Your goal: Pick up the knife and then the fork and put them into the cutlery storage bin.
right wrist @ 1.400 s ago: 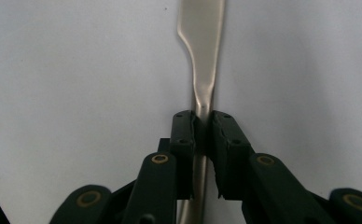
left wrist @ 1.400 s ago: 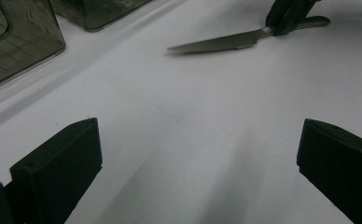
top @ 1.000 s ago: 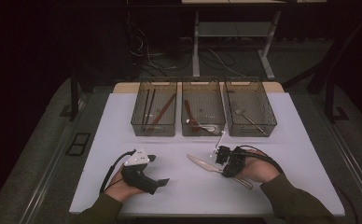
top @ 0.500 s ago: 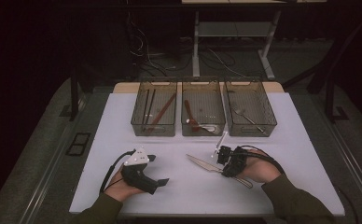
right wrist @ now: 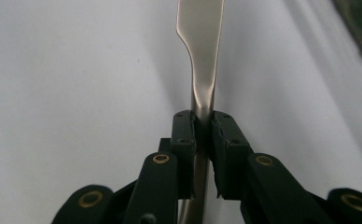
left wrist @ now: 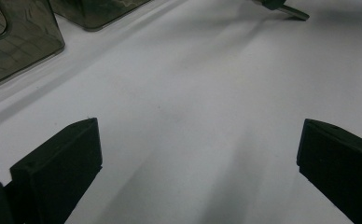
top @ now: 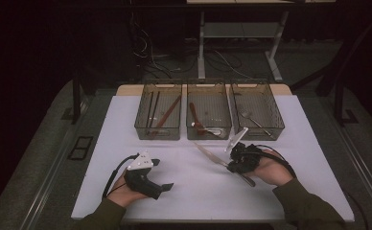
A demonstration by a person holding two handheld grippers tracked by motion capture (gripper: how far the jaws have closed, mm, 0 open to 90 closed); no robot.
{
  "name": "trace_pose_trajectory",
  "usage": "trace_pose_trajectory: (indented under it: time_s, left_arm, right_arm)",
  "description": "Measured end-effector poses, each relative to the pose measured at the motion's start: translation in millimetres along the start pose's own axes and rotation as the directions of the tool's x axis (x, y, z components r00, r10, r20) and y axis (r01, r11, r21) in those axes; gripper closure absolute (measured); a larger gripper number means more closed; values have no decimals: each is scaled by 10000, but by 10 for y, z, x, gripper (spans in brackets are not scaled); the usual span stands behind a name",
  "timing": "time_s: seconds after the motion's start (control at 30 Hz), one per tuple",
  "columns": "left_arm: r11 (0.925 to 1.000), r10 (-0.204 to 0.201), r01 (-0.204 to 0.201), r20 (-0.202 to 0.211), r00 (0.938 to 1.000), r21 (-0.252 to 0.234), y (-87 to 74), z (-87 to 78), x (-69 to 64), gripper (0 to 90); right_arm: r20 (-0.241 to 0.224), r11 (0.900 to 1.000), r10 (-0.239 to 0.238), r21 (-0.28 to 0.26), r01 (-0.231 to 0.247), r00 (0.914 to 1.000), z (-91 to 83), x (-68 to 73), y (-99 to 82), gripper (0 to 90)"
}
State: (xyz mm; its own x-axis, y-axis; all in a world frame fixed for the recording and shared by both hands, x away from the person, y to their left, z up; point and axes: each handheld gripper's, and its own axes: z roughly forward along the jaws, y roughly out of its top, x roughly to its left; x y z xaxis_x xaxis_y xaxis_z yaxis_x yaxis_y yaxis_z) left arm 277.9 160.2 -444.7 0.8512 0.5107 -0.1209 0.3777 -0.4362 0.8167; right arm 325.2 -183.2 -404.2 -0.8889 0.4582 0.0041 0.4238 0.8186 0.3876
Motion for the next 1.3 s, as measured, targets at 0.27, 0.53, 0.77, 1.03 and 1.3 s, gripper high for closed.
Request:
trace_pose_trajectory:
  time_s: [0.27, 0.53, 0.77, 1.03, 1.3]
  left_arm:
    - [10000, 38, -38, -5, 10000, -2, 2, -4, 2, 0]
    - [10000, -20, 20, 4, 10000, -18, 2, -7, -1, 0]
    - [10000, -18, 18, 12, 10000, -11, 0, -5, -1, 0]
    - [10000, 14, -14, 36, 10000, 0, 0, -3, 0, 0]
    - [10000, 17, -17, 50, 10000, 13, 0, -2, 0, 0]
  right_arm:
    - [-198, 9900, 441, -1336, -464, 9988, -104, -90, -110, 796]
    - [-671, 9584, 1013, -2608, -1155, 9926, -191, -169, -239, 798]
    - [-980, 9187, 1251, -3643, -1526, 9873, -245, -274, -354, 798]
    - [-1329, 8563, 1418, -4807, -1889, 9809, -328, -366, -446, 798]
    - [-1425, 7976, 1712, -5608, -2220, 9749, -415, -476, -558, 797]
